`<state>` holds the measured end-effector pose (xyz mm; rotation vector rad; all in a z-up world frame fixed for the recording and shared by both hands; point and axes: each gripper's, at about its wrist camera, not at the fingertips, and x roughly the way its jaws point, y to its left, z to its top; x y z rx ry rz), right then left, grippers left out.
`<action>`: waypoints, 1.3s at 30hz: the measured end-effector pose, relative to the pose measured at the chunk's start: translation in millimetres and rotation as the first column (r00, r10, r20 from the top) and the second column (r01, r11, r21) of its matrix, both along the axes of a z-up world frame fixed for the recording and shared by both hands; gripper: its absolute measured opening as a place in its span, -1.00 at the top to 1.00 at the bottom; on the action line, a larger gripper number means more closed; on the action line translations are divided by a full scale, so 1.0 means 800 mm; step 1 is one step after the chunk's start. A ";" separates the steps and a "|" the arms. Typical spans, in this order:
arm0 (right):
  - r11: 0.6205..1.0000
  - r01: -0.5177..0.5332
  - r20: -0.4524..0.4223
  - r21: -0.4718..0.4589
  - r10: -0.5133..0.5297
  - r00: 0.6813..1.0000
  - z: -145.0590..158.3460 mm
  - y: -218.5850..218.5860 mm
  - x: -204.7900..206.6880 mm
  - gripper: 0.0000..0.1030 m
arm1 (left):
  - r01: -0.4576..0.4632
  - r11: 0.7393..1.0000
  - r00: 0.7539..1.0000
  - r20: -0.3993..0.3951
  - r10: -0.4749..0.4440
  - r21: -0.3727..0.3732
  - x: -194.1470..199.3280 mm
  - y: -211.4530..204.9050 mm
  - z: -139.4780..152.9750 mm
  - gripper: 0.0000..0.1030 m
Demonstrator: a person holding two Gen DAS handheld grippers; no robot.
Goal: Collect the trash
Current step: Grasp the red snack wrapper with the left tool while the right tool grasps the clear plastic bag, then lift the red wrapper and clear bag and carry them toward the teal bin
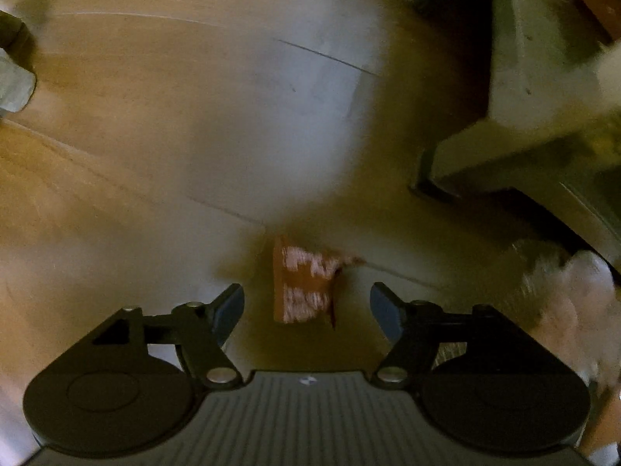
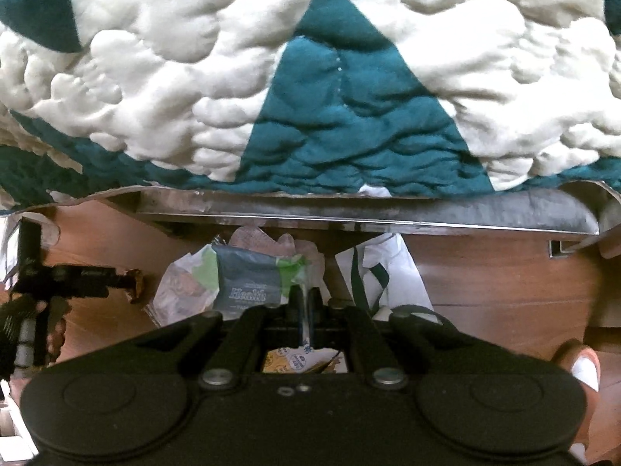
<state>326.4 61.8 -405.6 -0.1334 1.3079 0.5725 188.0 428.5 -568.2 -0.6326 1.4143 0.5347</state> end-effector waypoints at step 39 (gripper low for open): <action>0.997 0.049 0.146 0.067 -0.058 0.988 0.173 -0.081 -0.050 0.94 | 0.588 0.807 0.779 0.236 -0.581 0.048 0.029 -0.177 0.257 0.41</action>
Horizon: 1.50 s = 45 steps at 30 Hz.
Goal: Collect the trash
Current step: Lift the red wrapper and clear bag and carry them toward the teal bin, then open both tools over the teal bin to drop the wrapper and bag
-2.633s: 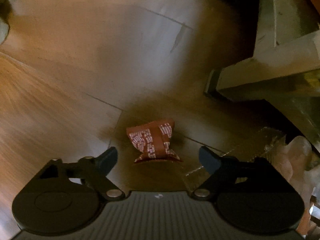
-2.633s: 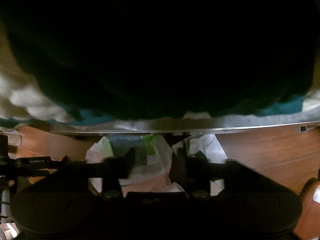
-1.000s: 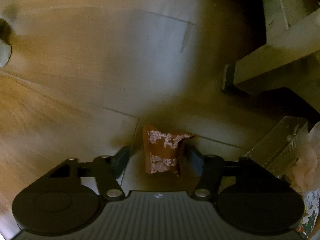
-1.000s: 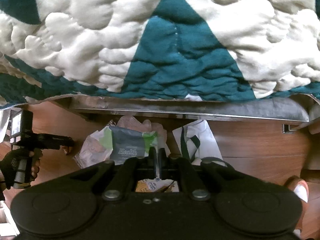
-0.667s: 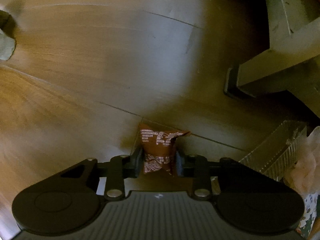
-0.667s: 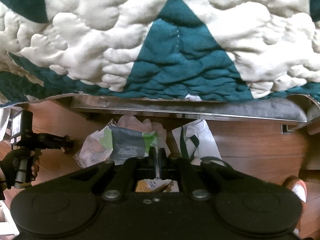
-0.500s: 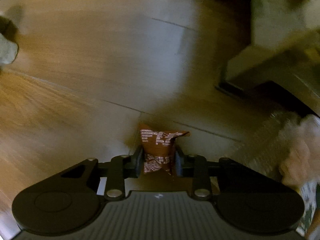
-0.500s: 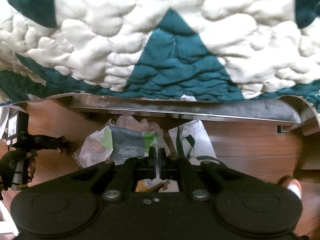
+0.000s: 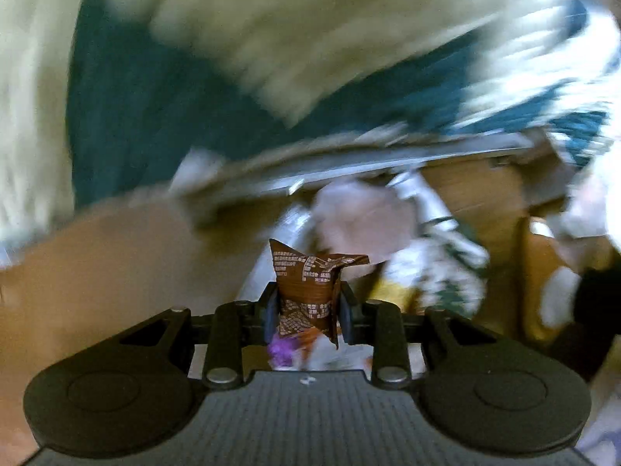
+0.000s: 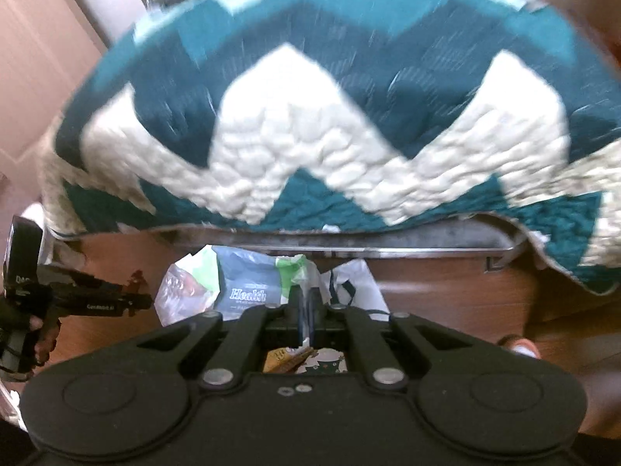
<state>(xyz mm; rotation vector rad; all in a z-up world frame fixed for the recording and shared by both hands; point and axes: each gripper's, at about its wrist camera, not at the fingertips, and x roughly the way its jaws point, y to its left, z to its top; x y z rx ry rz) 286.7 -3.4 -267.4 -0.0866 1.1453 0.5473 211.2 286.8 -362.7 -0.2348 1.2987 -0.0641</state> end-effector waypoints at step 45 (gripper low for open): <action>0.763 0.644 0.689 0.048 -0.493 0.532 0.471 -0.557 -0.091 0.94 | 0.537 0.835 0.592 0.650 -0.476 0.123 0.089 -0.722 0.634 0.41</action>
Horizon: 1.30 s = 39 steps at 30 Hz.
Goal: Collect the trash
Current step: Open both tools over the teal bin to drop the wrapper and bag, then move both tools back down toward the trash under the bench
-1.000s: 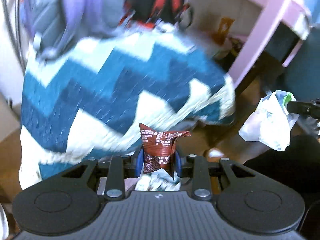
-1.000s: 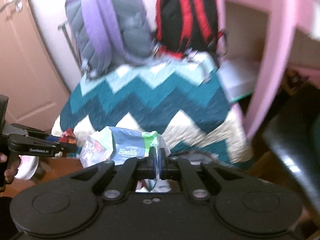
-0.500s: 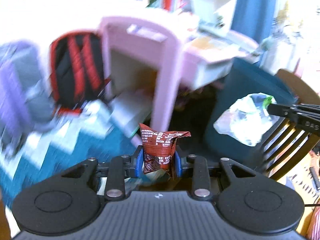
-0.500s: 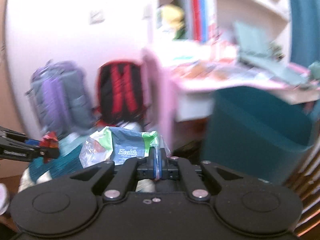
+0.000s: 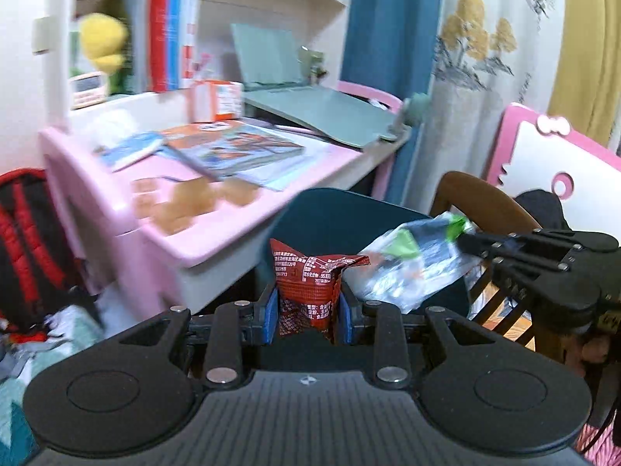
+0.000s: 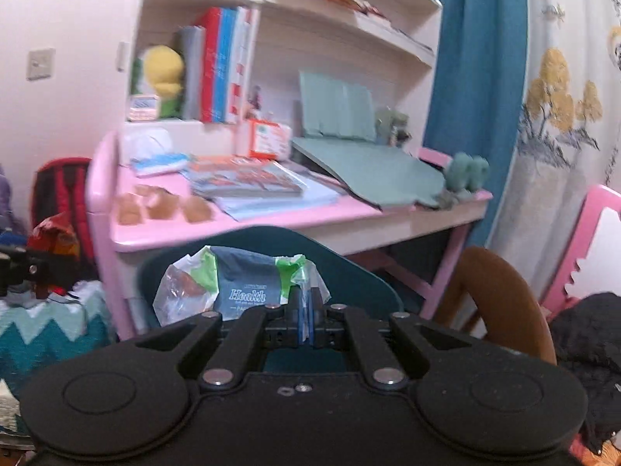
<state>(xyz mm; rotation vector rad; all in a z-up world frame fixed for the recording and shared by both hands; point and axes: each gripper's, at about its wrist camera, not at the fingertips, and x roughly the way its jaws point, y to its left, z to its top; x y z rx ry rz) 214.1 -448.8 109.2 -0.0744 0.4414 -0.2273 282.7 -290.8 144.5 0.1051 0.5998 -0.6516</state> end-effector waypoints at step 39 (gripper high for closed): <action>0.983 -0.153 -0.130 0.106 0.166 0.978 0.007 0.002 -0.007 0.30 | -0.008 0.997 0.997 -0.082 0.014 0.077 0.019 -0.042 -0.025 -0.10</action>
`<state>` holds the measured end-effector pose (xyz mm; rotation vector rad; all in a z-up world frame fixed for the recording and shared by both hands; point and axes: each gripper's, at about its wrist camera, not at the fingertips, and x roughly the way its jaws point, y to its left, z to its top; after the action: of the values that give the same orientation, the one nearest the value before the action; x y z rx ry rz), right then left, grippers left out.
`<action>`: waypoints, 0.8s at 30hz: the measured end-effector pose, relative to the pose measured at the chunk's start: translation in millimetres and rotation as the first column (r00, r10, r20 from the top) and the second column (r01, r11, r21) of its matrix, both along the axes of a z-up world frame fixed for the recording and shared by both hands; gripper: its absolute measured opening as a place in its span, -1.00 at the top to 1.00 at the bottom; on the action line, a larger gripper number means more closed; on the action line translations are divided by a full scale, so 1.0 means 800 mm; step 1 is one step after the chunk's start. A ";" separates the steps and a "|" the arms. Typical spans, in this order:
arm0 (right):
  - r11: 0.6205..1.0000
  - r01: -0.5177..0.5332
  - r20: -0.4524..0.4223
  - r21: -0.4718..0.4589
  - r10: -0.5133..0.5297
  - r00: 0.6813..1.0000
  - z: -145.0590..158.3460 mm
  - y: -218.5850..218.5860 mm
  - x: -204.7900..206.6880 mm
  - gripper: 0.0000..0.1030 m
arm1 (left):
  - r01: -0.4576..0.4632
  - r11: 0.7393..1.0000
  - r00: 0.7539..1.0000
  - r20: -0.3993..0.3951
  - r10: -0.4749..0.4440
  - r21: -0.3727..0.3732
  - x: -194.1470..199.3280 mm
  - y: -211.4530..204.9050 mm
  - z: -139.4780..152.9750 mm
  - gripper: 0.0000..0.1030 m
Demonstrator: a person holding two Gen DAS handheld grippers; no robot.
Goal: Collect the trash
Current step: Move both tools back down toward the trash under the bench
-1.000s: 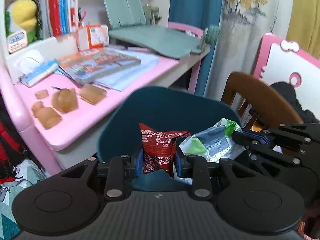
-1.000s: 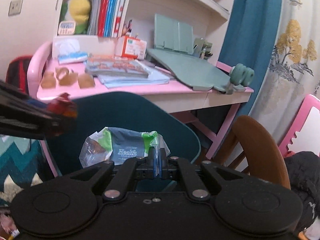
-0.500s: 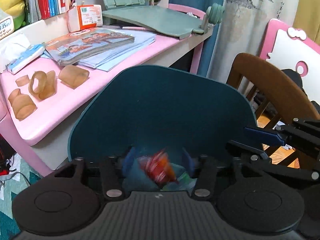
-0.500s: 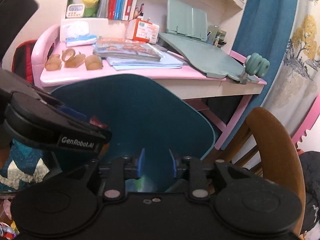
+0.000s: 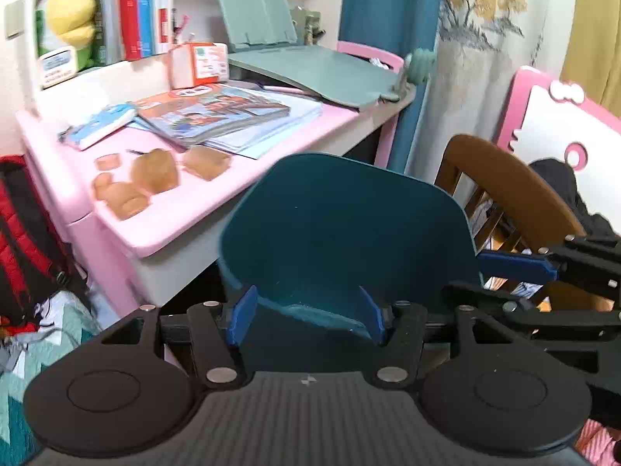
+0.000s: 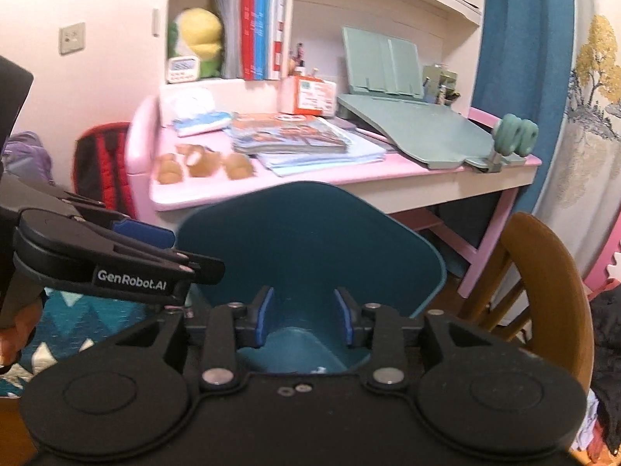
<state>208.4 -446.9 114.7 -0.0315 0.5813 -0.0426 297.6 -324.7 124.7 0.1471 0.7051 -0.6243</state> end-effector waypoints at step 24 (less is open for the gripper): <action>0.912 -0.390 0.004 0.125 0.393 0.920 -0.033 0.224 -0.023 0.14 | -0.281 0.960 0.960 0.020 0.280 0.008 -0.113 0.302 -0.031 -0.47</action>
<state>190.2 -267.3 88.0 -0.0280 0.5886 0.3857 207.0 -82.7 99.5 0.0609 0.6957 -0.3467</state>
